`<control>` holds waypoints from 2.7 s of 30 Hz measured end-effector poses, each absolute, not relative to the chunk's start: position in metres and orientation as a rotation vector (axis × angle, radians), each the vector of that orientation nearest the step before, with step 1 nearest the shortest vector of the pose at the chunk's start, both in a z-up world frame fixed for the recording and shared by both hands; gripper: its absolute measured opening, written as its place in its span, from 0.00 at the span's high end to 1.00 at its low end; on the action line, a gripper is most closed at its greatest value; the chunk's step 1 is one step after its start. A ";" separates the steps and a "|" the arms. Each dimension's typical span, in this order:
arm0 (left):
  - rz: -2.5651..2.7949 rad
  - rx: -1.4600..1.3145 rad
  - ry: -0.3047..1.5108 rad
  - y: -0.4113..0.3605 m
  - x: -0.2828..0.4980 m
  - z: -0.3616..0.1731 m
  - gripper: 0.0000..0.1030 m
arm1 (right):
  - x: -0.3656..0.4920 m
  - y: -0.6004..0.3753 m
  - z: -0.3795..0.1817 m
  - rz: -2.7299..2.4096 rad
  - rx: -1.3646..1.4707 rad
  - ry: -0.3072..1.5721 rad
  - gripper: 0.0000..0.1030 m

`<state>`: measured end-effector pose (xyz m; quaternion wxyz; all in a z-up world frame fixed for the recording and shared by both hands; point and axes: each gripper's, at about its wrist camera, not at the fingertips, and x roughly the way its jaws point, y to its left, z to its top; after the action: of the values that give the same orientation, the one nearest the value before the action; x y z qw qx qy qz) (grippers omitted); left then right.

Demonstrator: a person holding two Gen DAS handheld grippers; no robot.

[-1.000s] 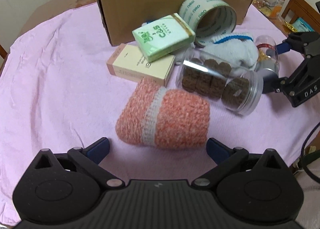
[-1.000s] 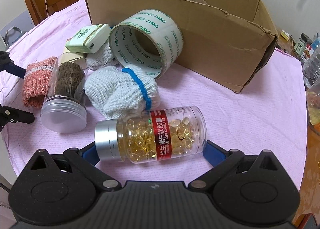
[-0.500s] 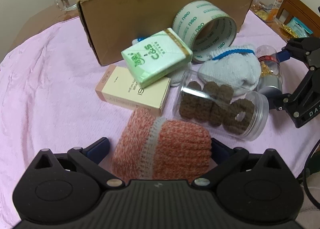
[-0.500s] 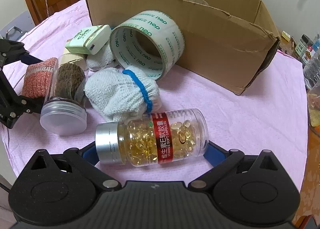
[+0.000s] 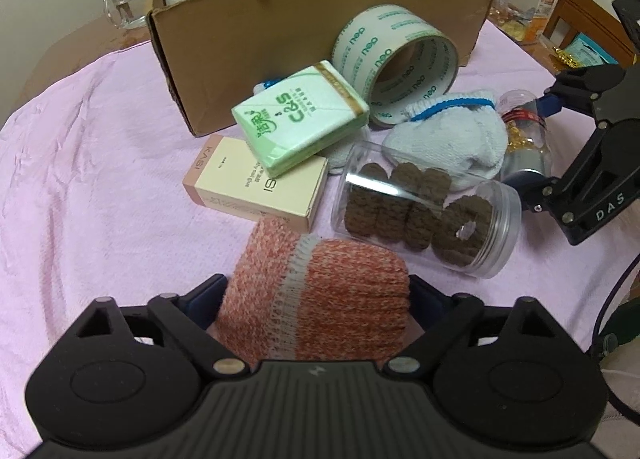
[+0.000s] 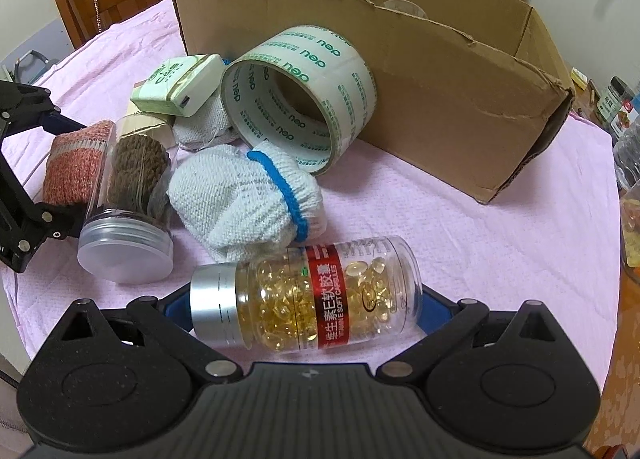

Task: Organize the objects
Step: 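Close left tool on the pink knit sock while right tool grasps the capsule bottle, then carry the pink sock and capsule bottle over the cardboard box with both tools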

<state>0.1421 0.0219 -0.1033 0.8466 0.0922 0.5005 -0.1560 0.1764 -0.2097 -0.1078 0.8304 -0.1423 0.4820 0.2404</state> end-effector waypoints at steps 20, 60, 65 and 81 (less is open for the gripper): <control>-0.287 0.070 1.097 0.044 0.132 -0.090 0.26 | 0.161 -0.200 -0.097 0.431 -0.272 1.095 0.06; -0.357 0.167 0.924 0.015 0.291 0.042 0.26 | 0.252 -0.209 0.040 0.321 -0.167 0.903 0.07; -0.328 0.171 0.943 0.001 0.332 0.034 0.26 | 0.284 -0.211 0.035 0.324 -0.149 0.906 0.07; -0.257 0.128 1.000 -0.018 0.407 -0.006 0.17 | 0.362 -0.220 0.009 0.284 -0.103 0.932 0.07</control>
<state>0.4073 -0.0185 -0.0058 0.8678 0.0612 0.4776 -0.1230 0.3625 -0.2196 0.0094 0.8824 -0.0496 0.4476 0.1366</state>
